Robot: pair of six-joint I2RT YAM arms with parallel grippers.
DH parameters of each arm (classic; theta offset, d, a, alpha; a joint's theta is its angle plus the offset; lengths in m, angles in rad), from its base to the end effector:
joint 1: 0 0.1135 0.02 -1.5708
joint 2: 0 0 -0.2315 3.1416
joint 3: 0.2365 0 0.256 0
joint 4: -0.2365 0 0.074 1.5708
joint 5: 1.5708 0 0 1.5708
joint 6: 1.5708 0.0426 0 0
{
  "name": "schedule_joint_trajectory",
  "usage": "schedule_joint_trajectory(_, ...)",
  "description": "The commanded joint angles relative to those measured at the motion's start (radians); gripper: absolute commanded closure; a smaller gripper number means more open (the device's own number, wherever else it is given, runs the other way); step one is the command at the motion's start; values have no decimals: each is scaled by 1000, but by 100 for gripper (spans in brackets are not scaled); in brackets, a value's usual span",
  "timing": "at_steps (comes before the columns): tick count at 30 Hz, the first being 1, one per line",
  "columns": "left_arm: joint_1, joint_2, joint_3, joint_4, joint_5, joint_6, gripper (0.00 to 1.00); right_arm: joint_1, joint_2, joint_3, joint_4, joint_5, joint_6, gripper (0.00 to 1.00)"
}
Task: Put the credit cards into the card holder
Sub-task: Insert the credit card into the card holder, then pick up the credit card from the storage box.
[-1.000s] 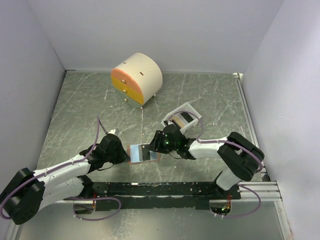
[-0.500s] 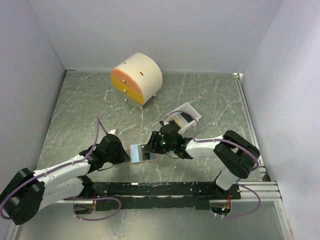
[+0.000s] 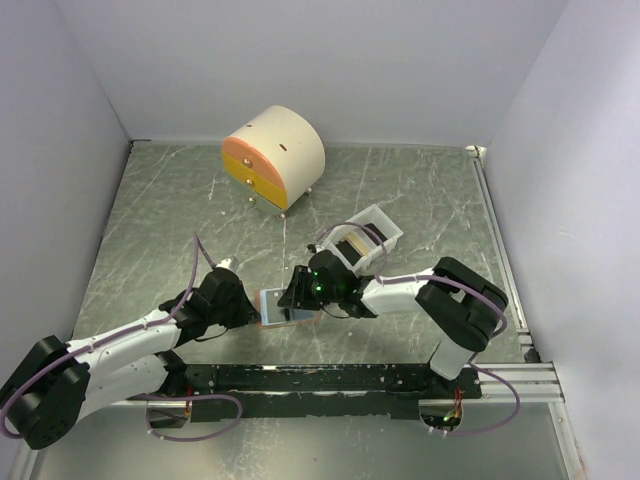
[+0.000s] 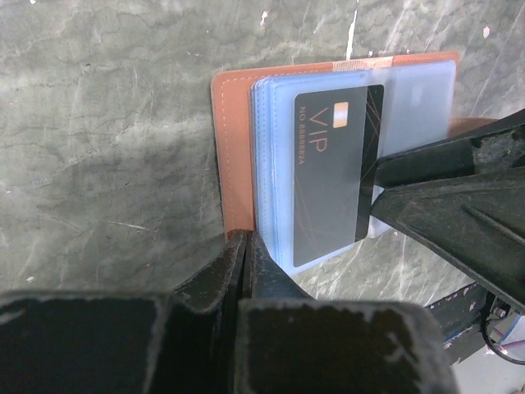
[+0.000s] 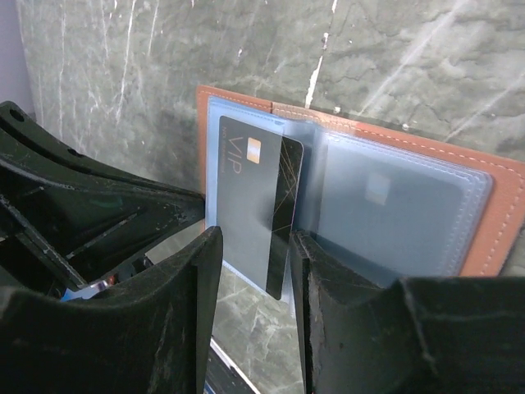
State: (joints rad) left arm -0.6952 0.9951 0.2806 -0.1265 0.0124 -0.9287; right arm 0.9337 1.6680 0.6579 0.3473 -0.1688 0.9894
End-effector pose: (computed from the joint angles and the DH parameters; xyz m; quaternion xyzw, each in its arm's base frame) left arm 0.1525 -0.1279 0.1030 -0.1066 0.9280 -0.2629 0.2413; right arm 0.1828 0.2591 0.0937 -0.0120 0.8962 0.4017 0.1879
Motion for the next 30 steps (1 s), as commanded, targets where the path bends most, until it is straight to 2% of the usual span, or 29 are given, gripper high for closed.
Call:
schedule_joint_trajectory(1,2,-2,-5,-7,24,6,93,16,40,36,-1,-7,-21,61)
schedule_joint_trajectory(10,2,5,9,-6,33,14,91,36,27,66,-84,33,-104,63)
schedule_joint_trajectory(16,3,-21,27,-49,8,17,86,34,-41,114,-242,104,-242,61)
schedule_joint_trajectory(22,3,-98,67,-108,-29,42,68,20,-122,203,-420,202,-463,55)
schedule_joint_trajectory(26,3,-137,112,-147,-54,71,51,-16,-144,302,-565,364,-593,52)
schedule_joint_trajectory(30,2,-159,151,-177,-65,106,44,-69,-141,392,-667,520,-716,51)
